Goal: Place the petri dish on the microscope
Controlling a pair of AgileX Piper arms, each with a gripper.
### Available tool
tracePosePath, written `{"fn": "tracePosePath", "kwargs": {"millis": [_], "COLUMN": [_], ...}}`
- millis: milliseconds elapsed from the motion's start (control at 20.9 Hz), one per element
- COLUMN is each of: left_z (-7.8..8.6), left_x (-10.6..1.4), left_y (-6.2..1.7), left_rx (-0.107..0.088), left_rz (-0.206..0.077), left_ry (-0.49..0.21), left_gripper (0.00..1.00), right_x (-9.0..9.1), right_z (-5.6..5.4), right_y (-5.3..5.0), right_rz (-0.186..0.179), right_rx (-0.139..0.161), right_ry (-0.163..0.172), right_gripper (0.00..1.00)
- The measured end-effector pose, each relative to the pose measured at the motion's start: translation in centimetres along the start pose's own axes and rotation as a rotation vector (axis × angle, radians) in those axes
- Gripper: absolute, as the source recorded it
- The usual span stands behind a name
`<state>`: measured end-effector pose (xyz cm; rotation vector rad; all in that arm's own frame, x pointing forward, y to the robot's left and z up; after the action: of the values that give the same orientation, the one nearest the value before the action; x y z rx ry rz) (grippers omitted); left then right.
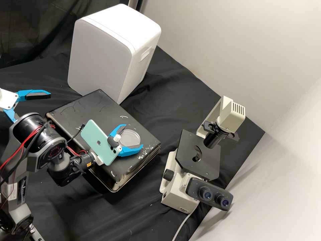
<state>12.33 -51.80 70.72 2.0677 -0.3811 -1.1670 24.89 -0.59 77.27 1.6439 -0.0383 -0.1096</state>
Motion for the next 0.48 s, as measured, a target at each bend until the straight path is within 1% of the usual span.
{"fn": "tracePosePath", "kwargs": {"millis": [239, 334, 430, 478], "left_z": [0.05, 0.05, 0.05, 0.07], "left_x": [0.01, 0.01, 0.01, 0.04], "left_y": [0.0, 0.0, -0.02, -0.09], "left_rx": [0.0, 0.008, 0.015, 0.013], "left_rz": [0.0, 0.0, -0.001, -0.005], "left_ry": [-0.003, -0.003, -0.003, -0.005], "left_gripper": [1.0, 1.0, 1.0, 1.0], "right_x": [0.01, -0.01, -0.22, -0.37], "right_z": [0.06, 0.06, -0.06, -0.13], "right_y": [0.07, 0.35, 0.71, 0.96], "right_rz": [0.0, 0.007, 0.017, 0.026], "right_rx": [0.004, 0.019, 0.026, 0.027], "right_ry": [0.0, 0.004, 0.012, 0.016], "right_gripper": [0.0, 0.0, 0.0, 0.0]}}
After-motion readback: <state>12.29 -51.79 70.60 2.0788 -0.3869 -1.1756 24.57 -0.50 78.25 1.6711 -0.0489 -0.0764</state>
